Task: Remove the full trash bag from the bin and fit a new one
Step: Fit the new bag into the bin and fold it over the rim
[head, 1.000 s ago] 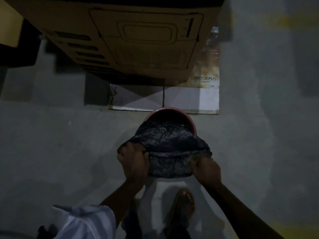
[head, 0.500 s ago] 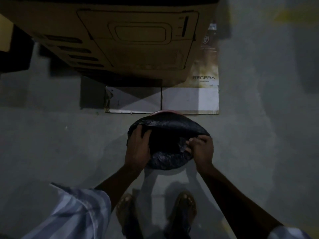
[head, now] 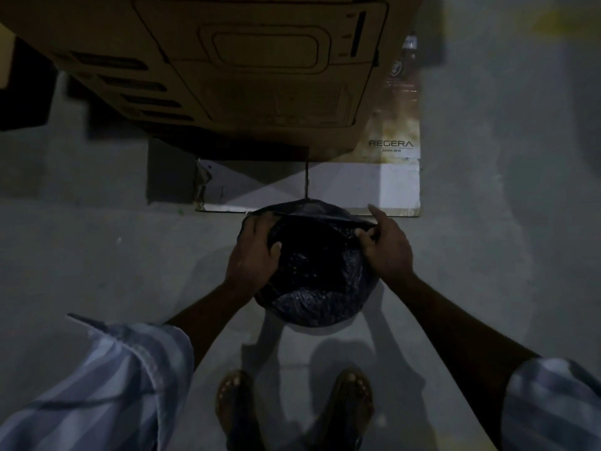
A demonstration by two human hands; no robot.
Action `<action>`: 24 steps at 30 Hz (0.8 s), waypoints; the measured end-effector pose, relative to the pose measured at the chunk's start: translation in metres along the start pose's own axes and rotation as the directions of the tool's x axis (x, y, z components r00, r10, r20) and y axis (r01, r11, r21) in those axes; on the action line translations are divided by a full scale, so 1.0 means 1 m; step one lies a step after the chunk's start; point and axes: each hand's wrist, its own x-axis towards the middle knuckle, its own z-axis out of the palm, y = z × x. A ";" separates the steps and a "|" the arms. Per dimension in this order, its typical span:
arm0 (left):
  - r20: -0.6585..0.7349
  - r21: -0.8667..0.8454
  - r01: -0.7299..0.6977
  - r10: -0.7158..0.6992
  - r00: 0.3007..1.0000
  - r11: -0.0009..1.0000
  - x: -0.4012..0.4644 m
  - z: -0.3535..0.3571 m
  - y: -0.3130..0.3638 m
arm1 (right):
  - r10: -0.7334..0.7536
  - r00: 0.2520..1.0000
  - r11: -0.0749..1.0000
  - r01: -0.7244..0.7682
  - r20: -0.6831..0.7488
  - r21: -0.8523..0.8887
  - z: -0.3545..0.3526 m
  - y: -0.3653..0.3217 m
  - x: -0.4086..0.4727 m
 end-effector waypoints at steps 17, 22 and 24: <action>0.282 -0.500 0.452 -0.354 0.891 0.739 0.013 0.005 -0.037 | 0.389 0.903 0.893 -0.419 0.184 0.165 0.011 0.025 0.031; -0.038 0.057 0.278 -0.276 0.960 0.959 0.016 0.002 -0.032 | 0.156 0.978 0.931 -0.192 0.135 0.311 0.007 0.023 0.028; 0.008 -0.051 0.289 -0.289 0.957 0.956 0.022 0.000 -0.027 | 0.097 0.977 0.943 -0.151 0.192 0.296 0.005 0.015 0.028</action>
